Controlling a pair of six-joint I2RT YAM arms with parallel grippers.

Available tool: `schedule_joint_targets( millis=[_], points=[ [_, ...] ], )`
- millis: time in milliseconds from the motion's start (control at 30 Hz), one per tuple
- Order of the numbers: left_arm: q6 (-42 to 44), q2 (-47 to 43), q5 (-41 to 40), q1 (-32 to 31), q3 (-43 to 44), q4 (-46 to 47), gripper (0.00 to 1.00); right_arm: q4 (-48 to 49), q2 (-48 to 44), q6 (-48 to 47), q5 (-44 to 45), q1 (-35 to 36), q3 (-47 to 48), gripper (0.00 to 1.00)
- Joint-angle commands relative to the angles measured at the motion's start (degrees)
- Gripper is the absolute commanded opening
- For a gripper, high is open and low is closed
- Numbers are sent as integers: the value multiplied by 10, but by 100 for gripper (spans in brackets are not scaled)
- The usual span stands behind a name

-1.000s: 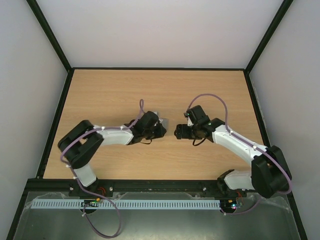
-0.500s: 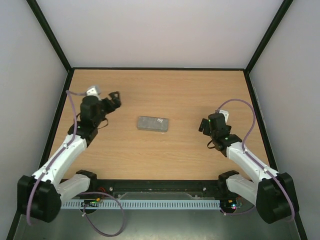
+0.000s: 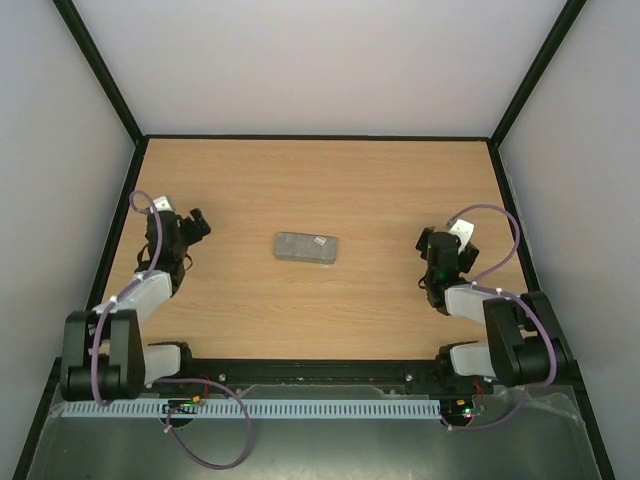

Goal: Organize the sunglasses
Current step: Reset both arms

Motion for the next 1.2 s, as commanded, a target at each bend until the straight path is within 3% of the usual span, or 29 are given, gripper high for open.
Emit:
schedule_joint_targets(
  millis=[0,167,233,533,600,667,767,833,1000,1100,1167],
  points=[
    [36,72,65,49,26,68,99,178,43,-16,23,-28,-15,99],
    [54,104,54,60,31,109,99,269,95,-15,0,-50,-32,99],
    [57,116,56,63,27,131,99,237,93,-16,-16,-51,-19,99],
    [74,168,85,65,16,207,99,352,86,-58,-102,-50,-85,99],
    [74,169,87,65,11,220,99,412,108,-69,-124,-50,-109,99],
    [81,170,92,65,4,238,100,533,158,-80,-118,-49,-135,98],
    [90,174,83,64,-15,284,100,426,121,-75,-122,-45,-112,99],
    [94,170,60,63,-21,291,100,459,146,-85,-123,-44,-105,98],
    [95,152,-7,57,-75,391,100,377,145,-82,-117,-43,-63,99],
    [102,165,-20,47,-46,348,99,357,136,-80,-123,-43,-61,99],
    [99,153,-23,46,-59,368,100,371,143,-82,-122,-43,-62,98]
  ],
)
